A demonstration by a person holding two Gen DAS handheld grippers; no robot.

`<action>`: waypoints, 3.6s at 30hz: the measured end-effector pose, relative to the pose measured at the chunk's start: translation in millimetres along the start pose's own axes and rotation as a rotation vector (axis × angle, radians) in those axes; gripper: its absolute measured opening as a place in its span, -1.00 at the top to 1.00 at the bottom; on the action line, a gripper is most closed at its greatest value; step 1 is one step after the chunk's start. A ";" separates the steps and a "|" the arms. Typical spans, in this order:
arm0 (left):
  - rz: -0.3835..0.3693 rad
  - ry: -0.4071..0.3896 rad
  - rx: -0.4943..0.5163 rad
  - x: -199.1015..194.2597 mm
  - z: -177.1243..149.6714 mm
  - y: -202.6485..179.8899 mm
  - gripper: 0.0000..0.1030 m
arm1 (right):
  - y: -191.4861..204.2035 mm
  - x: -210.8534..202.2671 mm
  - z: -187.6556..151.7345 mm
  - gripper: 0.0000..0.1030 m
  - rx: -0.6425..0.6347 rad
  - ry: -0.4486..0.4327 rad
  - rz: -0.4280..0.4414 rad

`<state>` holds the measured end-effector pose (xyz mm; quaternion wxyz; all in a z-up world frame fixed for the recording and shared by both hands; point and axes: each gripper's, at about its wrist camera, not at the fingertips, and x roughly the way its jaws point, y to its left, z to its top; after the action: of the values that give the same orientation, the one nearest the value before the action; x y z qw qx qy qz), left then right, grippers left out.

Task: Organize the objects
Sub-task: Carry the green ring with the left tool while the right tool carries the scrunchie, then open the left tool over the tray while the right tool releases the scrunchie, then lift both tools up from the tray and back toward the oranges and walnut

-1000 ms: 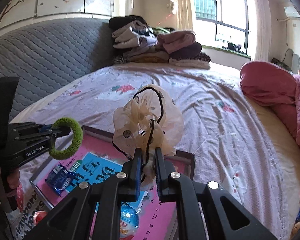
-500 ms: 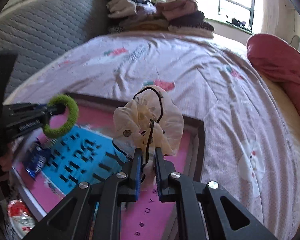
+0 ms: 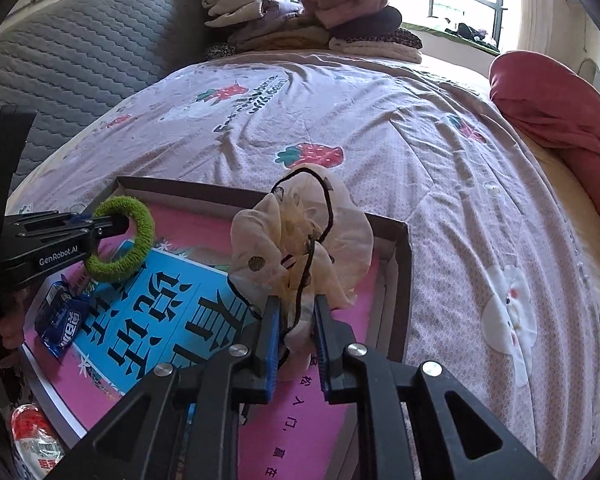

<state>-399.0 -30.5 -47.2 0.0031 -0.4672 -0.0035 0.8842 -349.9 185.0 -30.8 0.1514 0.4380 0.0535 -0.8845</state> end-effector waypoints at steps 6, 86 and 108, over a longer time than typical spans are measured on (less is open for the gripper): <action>-0.001 0.010 0.010 -1.9 -1.3 -1.0 0.62 | 1.9 -3.6 2.2 0.35 -0.001 0.003 -0.004; -0.051 -0.288 0.151 -246.8 -207.4 -55.7 -0.39 | 79.4 -231.3 -133.4 -0.10 -0.074 -0.302 0.045; -0.110 -0.191 0.196 -219.1 -247.0 -69.1 -0.39 | 85.9 -202.1 -193.3 -0.10 -0.095 -0.147 0.004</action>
<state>-71.4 37.5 -4.8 0.0970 -0.3776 0.0571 0.9191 -60.9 192.1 14.3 0.1773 0.3642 0.0833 -0.9105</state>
